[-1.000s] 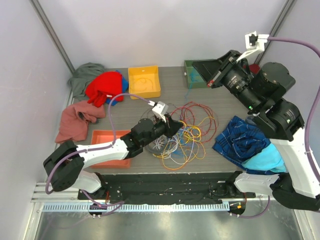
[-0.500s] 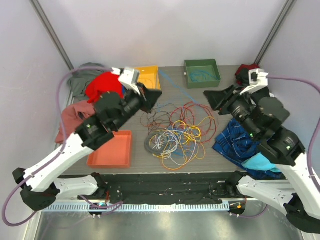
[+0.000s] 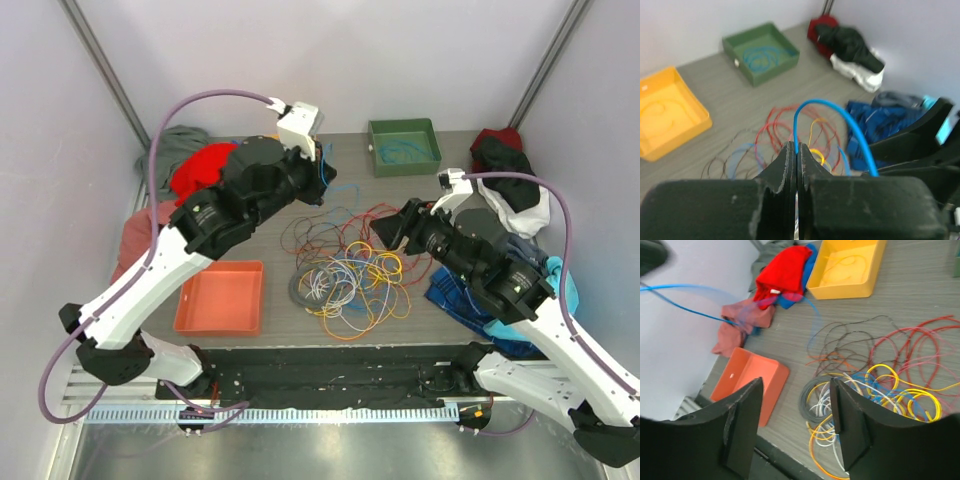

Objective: Untangle the cables

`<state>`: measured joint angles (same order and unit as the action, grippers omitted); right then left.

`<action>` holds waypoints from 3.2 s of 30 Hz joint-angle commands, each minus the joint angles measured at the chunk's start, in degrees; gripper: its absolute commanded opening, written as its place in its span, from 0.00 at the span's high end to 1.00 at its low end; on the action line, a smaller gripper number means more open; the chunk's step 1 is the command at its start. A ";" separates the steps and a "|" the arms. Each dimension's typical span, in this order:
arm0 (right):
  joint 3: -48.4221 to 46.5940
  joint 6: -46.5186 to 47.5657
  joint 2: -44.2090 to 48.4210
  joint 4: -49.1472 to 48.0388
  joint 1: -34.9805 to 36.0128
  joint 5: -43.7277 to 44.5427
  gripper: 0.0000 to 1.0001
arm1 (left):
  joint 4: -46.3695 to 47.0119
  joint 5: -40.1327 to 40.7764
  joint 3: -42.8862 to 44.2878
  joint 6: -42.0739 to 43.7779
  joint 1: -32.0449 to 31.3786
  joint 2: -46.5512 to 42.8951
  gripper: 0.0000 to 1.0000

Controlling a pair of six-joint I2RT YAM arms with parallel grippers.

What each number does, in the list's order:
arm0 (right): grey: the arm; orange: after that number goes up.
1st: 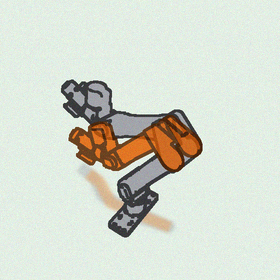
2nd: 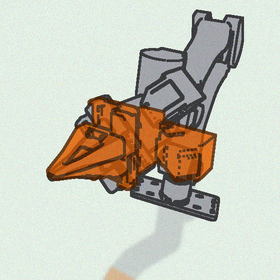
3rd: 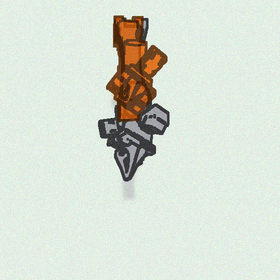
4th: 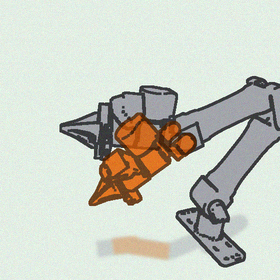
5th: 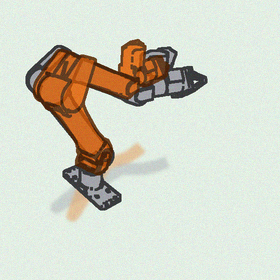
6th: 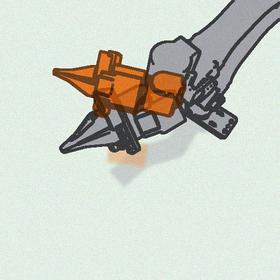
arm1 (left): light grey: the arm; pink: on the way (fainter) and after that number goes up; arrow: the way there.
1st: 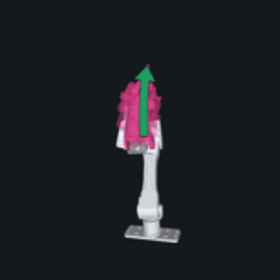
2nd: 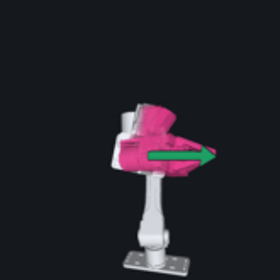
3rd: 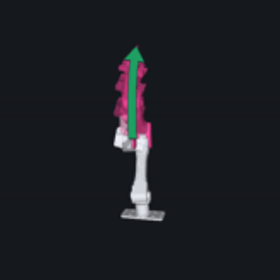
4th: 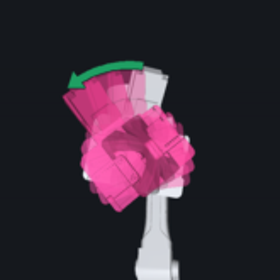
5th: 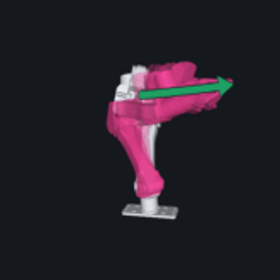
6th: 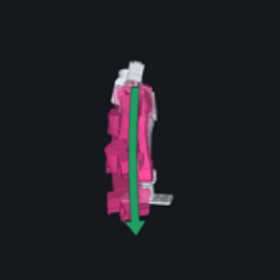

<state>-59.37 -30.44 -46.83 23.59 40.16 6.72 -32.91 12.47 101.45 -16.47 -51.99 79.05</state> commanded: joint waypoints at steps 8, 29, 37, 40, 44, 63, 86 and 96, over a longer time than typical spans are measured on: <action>6.29 -3.84 3.23 -18.84 0.27 -9.53 0.30 | -4.36 -1.48 0.68 -1.72 0.22 3.39 1.00; 13.22 -2.96 -0.20 -31.24 0.36 -11.74 0.32 | -6.73 -9.48 4.81 -7.26 0.31 9.11 1.00; 19.91 -1.03 1.83 -37.73 0.44 -10.41 0.29 | -6.82 -12.02 7.88 -9.72 0.31 11.39 1.00; 21.23 -0.33 1.22 -40.46 0.36 -8.48 0.28 | -6.47 -13.77 8.67 -10.60 0.31 12.27 1.00; 24.56 0.03 0.51 -47.57 0.44 -6.98 0.27 | -5.24 -15.10 8.68 -12.35 0.22 12.97 1.00; 31.42 -2.70 -6.27 -65.44 0.44 1.89 0.81 | -3.04 -14.67 2.89 -12.98 0.22 10.70 0.99; 40.47 4.94 5.35 -63.57 0.44 -0.13 0.28 | -0.23 -15.36 6.83 -17.01 1.01 12.45 0.99; 44.61 8.55 0.16 -79.04 0.44 -0.22 0.27 | 0.21 -17.74 7.45 -18.86 1.01 12.18 0.98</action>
<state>-15.40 -24.38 -45.71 -42.35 40.38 6.55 -35.00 -3.27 107.98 -34.17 -51.24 91.94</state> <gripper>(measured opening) 0.734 0.025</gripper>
